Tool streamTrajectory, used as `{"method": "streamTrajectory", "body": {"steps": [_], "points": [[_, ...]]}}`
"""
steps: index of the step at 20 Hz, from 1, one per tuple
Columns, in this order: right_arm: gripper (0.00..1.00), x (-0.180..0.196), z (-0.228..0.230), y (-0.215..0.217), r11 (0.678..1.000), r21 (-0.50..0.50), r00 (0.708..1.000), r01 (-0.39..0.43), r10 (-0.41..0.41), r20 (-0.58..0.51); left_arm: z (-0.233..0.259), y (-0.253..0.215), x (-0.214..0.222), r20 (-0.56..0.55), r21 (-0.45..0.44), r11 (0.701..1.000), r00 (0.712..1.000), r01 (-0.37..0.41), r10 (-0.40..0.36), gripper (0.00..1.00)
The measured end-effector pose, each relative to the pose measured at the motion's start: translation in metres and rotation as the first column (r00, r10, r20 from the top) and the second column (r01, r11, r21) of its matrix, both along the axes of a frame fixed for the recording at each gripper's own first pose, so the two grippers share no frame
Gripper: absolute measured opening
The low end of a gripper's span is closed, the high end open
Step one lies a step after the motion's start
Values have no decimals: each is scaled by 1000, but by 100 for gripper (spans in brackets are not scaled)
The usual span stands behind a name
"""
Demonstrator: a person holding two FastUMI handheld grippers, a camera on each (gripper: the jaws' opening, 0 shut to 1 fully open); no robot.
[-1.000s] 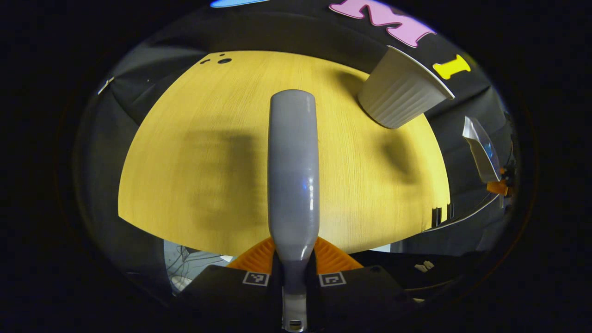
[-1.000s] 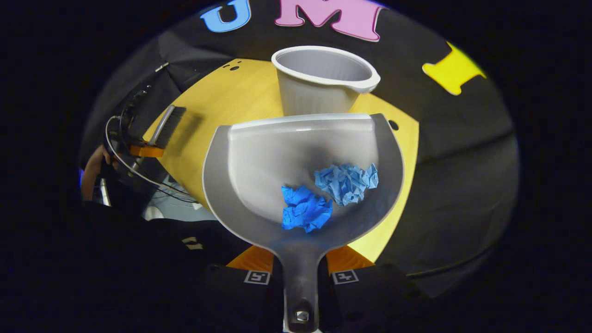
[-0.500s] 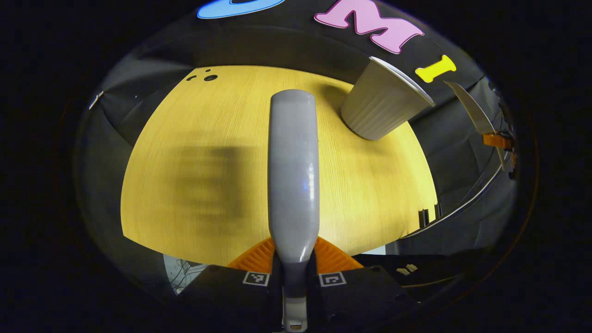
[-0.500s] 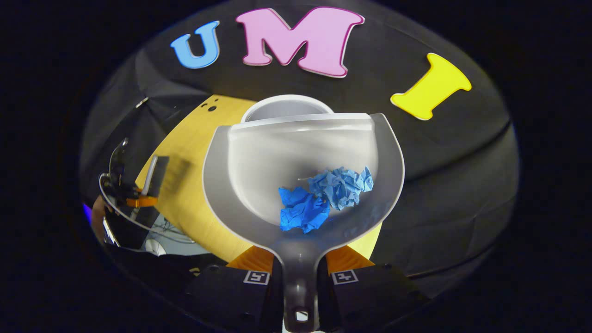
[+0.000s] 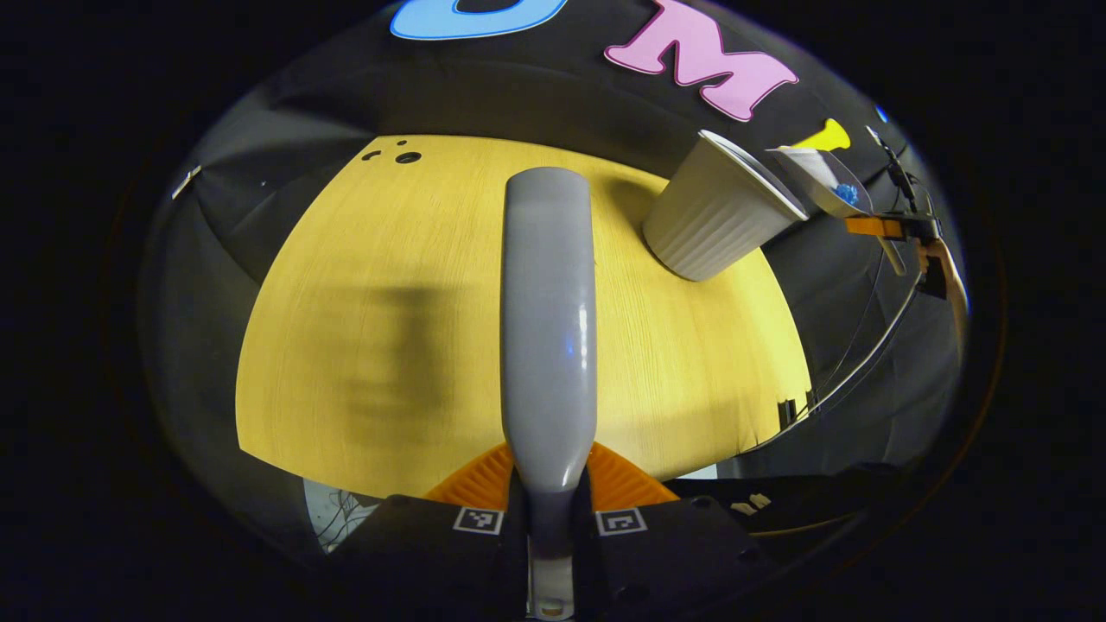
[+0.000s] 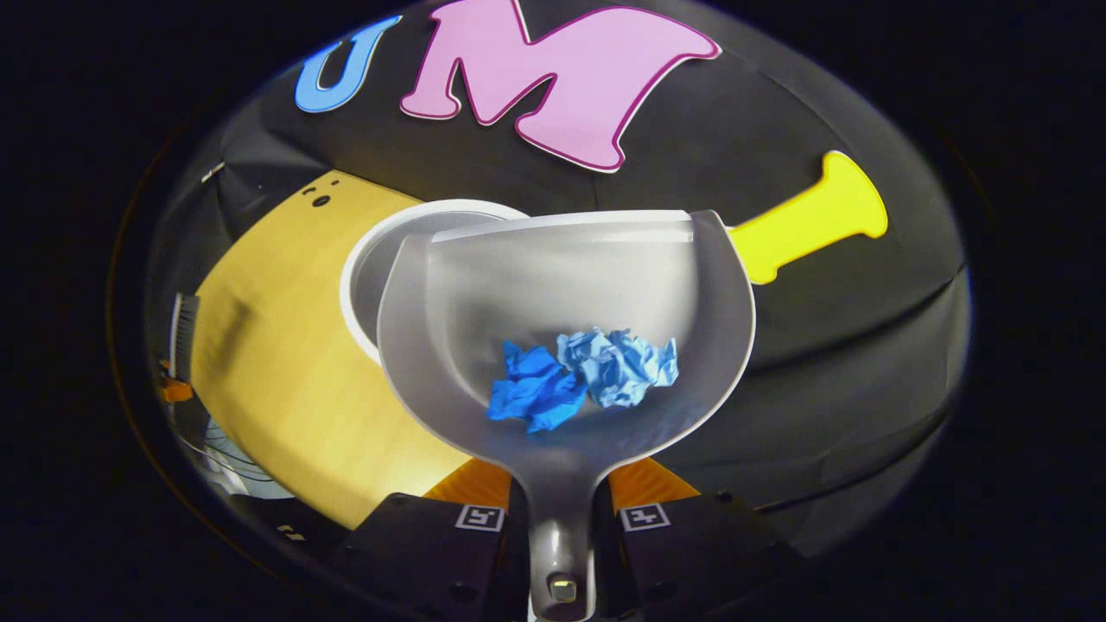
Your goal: Pick up the small broom and dustpan from the desktop, sweep the trash into the dustpan with the broom, and then empty the trash into the garbage bin.
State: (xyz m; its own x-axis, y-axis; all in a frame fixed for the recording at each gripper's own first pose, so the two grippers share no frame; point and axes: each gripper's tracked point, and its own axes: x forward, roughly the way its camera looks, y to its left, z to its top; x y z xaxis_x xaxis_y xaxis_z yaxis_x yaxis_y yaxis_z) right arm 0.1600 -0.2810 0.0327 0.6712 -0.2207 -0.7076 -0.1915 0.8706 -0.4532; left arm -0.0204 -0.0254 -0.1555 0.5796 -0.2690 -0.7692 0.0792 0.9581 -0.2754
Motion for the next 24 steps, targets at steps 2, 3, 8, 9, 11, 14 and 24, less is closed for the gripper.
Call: {"method": "streamTrajectory", "body": {"steps": [2, 3, 8, 9, 11, 14, 24], "points": [[34, 17, -2, 4, 1000, -22, 1000, 13, -12, 15, 1, 6, 3, 6, 3, 1000, 1000, 7, -7, 25], [34, 25, -2, 4, 999, -44, 999, 21, -19, 30, 1, 9, 4, 6, 9, 1000, 1000, 18, -18, 25], [34, 50, -6, 1, 972, -234, 996, 9, 12, 85, 8, 37, 16, 38, 105, 993, 997, 56, -60, 21], [34, 50, -6, 1, 955, -298, 995, -9, 37, 89, 10, 39, 19, 44, 100, 994, 997, 52, -57, 25], [33, 49, -5, 5, 906, -419, 991, -52, 99, 90, 12, 39, 21, 48, 70, 997, 998, 45, -48, 25], [34, 52, -4, 7, 826, -554, 980, -108, 182, 79, 11, 39, 20, 43, 55, 997, 998, 45, -47, 25], [34, 39, 32, -35, 579, -793, 943, -189, 332, 17, 12, 37, 17, 2, 36, 998, 999, 45, -45, 25]]}}
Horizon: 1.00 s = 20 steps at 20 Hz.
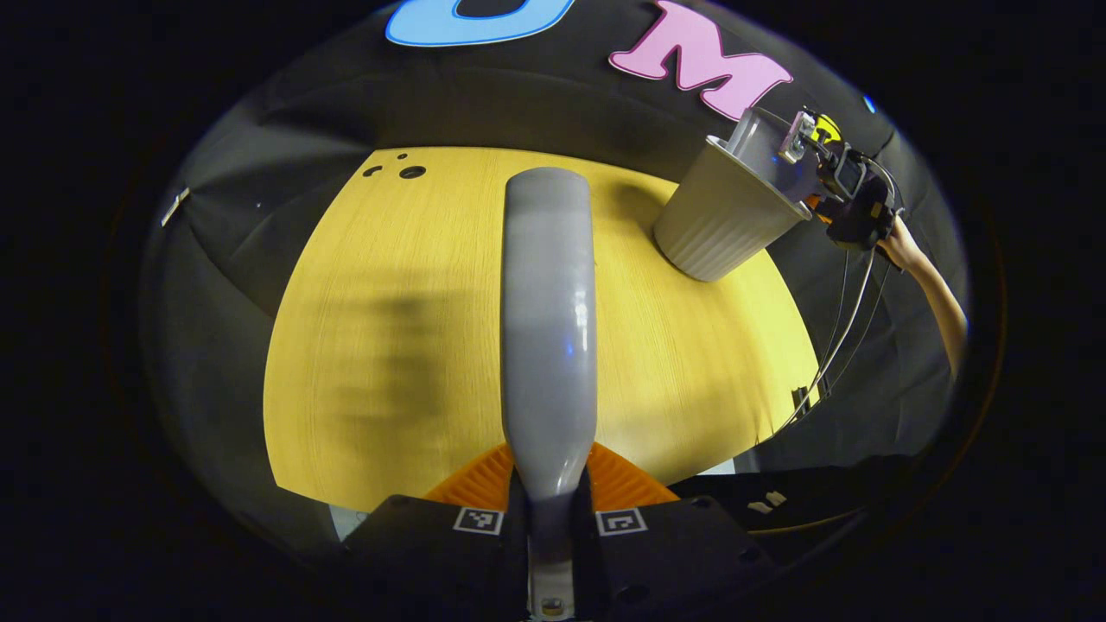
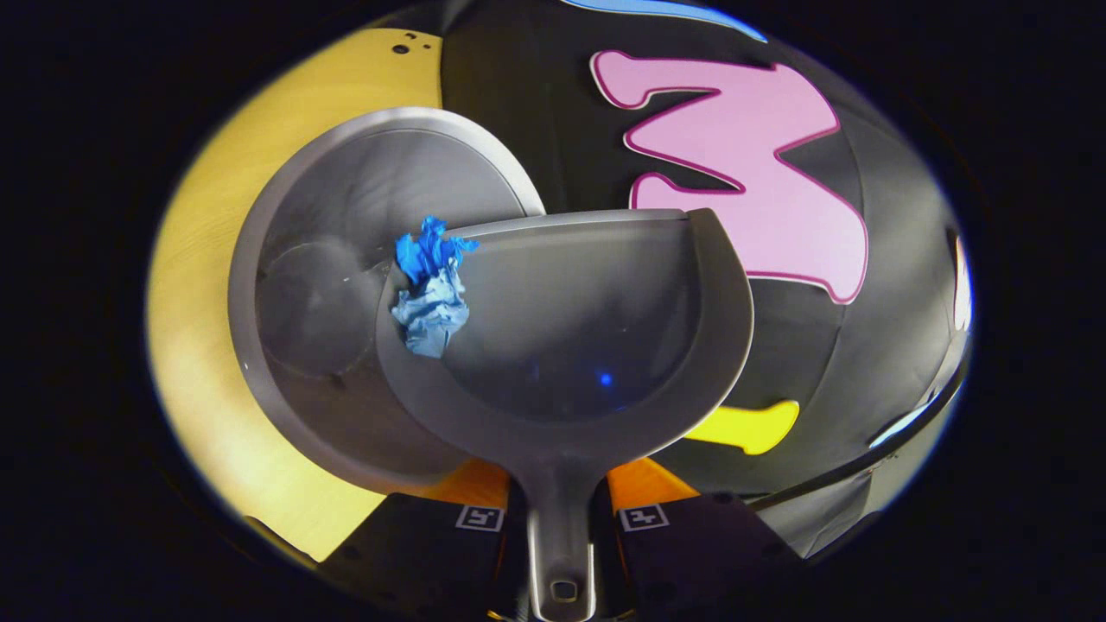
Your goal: Pick up the small broom and dustpan from the desktop, sweep the trash into the dustpan with the broom, and then empty the trash into the garbage bin.
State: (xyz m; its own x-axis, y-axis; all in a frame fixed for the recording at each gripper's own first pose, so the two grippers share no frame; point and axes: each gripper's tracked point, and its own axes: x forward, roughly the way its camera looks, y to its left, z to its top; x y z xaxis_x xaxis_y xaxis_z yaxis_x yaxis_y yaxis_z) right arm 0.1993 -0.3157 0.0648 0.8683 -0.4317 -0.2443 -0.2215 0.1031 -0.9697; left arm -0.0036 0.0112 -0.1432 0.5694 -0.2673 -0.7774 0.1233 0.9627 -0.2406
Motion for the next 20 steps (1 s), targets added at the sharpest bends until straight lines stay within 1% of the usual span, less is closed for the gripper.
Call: {"method": "streamTrajectory", "body": {"steps": [3, 4, 5, 7, 9, 11, 13, 15, 16, 17, 19, 20], "points": [[33, 7, -1, -26, 991, -127, 999, -47, 46, -13, 2, 1, -1, -6, 7, 1000, 1000, -1, 1, 24], [33, 12, 4, -33, 986, -152, 997, -71, 69, -15, 2, 1, -2, -8, 6, 1000, 1000, 1, -1, 24], [33, 16, 8, -42, 985, -153, 997, -80, 79, -11, 1, 1, -2, -10, 4, 1000, 1000, 2, -2, 25], [33, 19, 9, -48, 987, -149, 998, -60, 60, -6, 0, 1, -2, -13, 7, 1000, 1000, 6, -6, 24], [33, 15, 9, -44, 992, -120, 999, -32, 33, 3, 1, 0, -1, -10, 10, 1000, 1000, 13, -13, 25], [33, 14, 14, -50, 998, -64, 1000, -6, 7, 21, -1, 0, 0, -8, 12, 1000, 1000, 14, -14, 25], [33, 13, 21, -51, 1000, 28, 999, 11, -12, 49, -1, 2, 1, 0, 28, 1000, 1000, 2, -2, 25], [33, 7, 32, -55, 988, 146, 995, 42, -55, 84, 3, -3, 4, 25, 18, 1000, 1000, -11, 10, 25], [33, 3, 35, -55, 972, 226, 992, 69, -90, 87, 4, -2, 7, 38, 28, 999, 999, -18, 17, 25], [33, -3, 37, -53, 941, 329, 989, 87, -122, 89, 5, -1, 7, 52, 45, 999, 998, -23, 21, 24], [33, -10, 47, -47, 852, 512, 979, 113, -184, 90, 7, 0, 8, 71, 56, 997, 997, -44, 40, 24], [28, -13, 52, -45, 807, 581, 974, 108, -204, 102, 7, 0, 9, 72, 51, 996, 995, -67, 63, 25]]}}
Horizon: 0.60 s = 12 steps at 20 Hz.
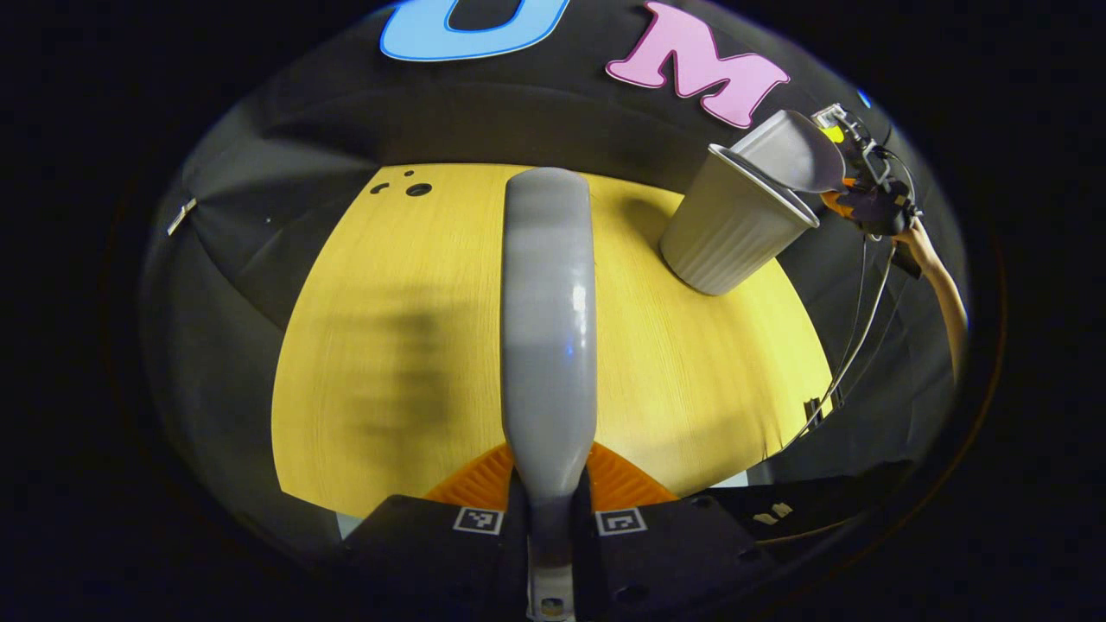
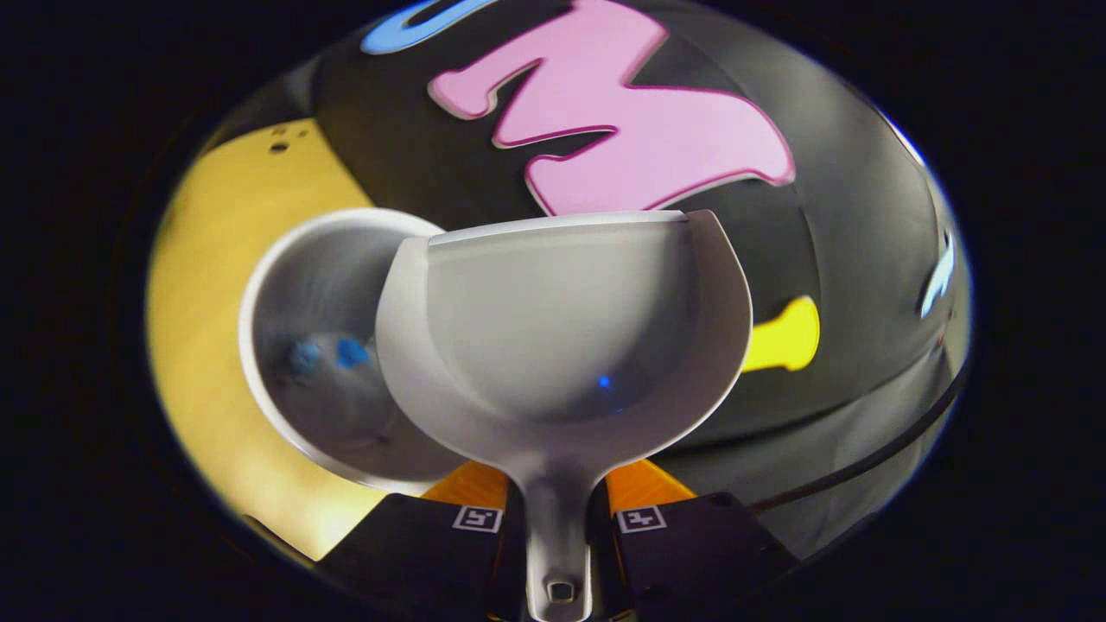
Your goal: Pick up the small broom and dustpan from the desktop, sweep the trash into the dustpan with the broom, and then empty the trash into the garbage bin.
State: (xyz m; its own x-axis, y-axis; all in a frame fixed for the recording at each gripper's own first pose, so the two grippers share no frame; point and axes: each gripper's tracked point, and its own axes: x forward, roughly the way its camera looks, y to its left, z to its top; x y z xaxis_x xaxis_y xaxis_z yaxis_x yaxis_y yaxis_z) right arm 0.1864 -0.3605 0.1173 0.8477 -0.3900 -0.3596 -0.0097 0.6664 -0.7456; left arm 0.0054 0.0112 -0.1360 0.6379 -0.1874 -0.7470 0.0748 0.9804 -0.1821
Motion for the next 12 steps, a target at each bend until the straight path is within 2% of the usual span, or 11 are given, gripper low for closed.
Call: {"method": "streamTrajectory", "body": {"steps": [1, 3, 7, 12], "points": [[33, 0, 8, 3, 998, 67, 1000, 6, -8, 30, 0, -2, 2, 4, -7, 1000, 1000, -20, 20, 25], [33, 2, 10, 6, 981, 194, 997, -1, -14, 73, -5, 7, 2, 0, -3, 998, 998, -55, 55, 25], [33, 2, 17, 25, 901, 433, 996, -14, -25, 86, -18, 15, -3, -24, -37, 992, 992, -124, 123, 25], [33, 3, 17, 44, 819, 570, 996, -66, 20, 87, -36, 33, -3, -17, 3, 983, 983, -183, 183, 24]]}}
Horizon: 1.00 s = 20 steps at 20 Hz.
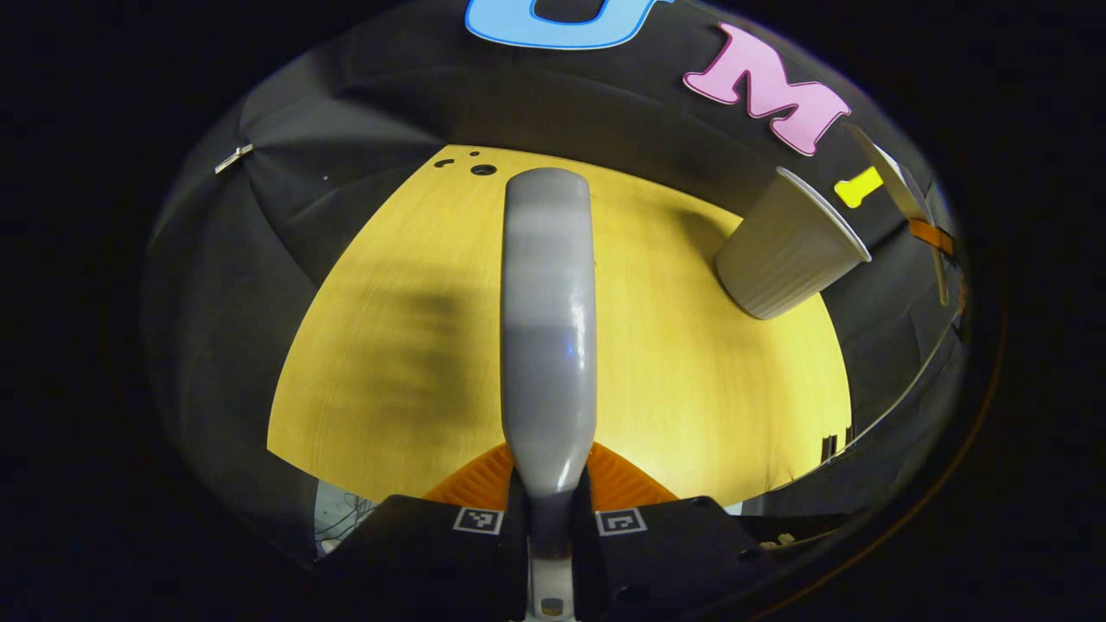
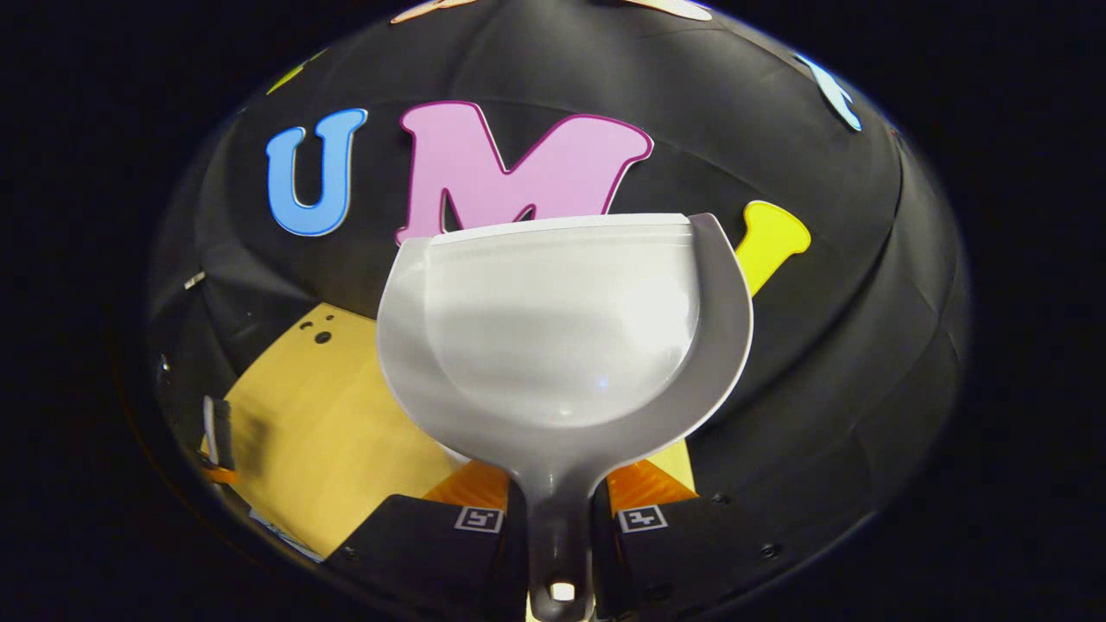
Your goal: Pick up the small broom and dustpan from the desktop, sweep the trash into the dustpan with the broom, and then empty the trash into the garbage bin.
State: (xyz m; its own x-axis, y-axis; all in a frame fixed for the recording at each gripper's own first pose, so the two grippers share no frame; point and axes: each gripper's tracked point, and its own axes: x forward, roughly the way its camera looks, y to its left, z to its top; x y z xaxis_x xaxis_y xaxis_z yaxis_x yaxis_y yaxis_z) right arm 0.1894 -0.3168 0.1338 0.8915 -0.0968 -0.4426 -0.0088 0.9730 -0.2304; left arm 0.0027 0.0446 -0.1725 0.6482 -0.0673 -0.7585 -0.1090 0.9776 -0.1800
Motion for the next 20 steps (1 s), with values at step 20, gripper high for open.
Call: {"method": "streamTrajectory", "body": {"steps": [20], "points": [[33, -19, -122, 7, 937, 338, 828, -84, 255, -499, -76, 30, 15, -133, 84, 996, 991, 39, -27, 28]]}}
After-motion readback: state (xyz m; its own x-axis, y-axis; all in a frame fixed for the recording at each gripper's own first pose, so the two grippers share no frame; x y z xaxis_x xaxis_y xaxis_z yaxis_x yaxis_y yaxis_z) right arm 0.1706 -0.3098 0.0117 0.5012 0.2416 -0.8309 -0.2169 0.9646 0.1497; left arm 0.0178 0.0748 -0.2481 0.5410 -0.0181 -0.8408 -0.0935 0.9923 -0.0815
